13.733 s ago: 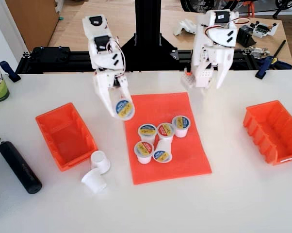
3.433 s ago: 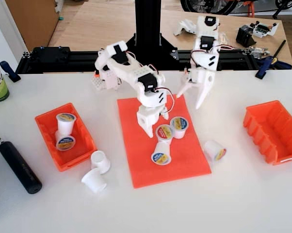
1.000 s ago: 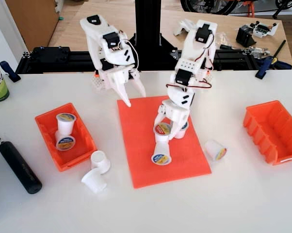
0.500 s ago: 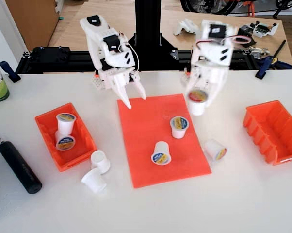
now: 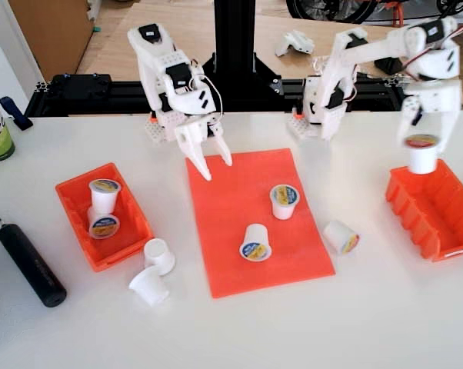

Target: Sort the coffee pods, blue into left, red into right

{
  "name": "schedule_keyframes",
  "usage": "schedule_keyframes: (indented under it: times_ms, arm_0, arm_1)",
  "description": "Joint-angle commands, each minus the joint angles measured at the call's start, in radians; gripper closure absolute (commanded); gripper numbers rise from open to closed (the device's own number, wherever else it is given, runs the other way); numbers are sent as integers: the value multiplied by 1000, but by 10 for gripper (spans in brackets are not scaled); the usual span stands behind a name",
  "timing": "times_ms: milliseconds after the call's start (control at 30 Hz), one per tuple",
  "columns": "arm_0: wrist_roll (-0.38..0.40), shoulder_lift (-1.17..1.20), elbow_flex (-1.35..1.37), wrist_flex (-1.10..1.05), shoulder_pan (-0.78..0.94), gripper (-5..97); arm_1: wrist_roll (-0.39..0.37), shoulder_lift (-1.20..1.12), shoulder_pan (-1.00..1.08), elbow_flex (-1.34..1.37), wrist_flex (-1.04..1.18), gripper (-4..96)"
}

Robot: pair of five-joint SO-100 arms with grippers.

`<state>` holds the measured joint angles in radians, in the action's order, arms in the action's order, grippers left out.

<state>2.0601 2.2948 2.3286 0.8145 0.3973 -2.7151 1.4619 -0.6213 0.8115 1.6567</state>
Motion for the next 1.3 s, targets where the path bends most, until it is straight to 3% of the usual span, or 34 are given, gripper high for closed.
schedule_keyframes:
  times_ms: [0, 200, 333, 467, 600, 733, 800, 900, 933, 1167, 1267]
  arm_0:
    - [15, -23, -9, -55, 2, 659]
    - [29, -26, -11, -60, 8, 660]
    - [32, -26, -12, -60, 8, 661]
    - [21, -21, -6, -51, 18, 661]
    - [11, -17, -3, -31, 25, 660]
    - [-18, 5, -2, 3, 26, 658]
    - [-31, 18, -2, 32, 37, 658]
    - [-31, 29, -9, 40, 43, 661]
    - [-29, 29, -11, 40, 41, 662]
    - [-41, 29, -5, 49, 37, 664]
    - [-75, 41, -9, 67, 44, 663]
  arm_1:
    - [-193, 15, -101, 60, -117, 574]
    - [-199, 25, -106, 247, -264, 487]
    - [-141, 49, -29, 391, -368, 468]
    - [107, 77, 299, 437, -285, 470]
    - [382, -20, 612, 502, -509, 443]
    - [701, -137, 581, 505, -689, 422]
    - [782, -115, 535, 532, -686, 415]
    - [669, 89, 575, 742, -712, 435]
    - [589, 95, 595, 736, -641, 444]
    - [-345, 224, 588, 899, -626, 473]
    - [-663, 196, 545, 893, -609, 469]
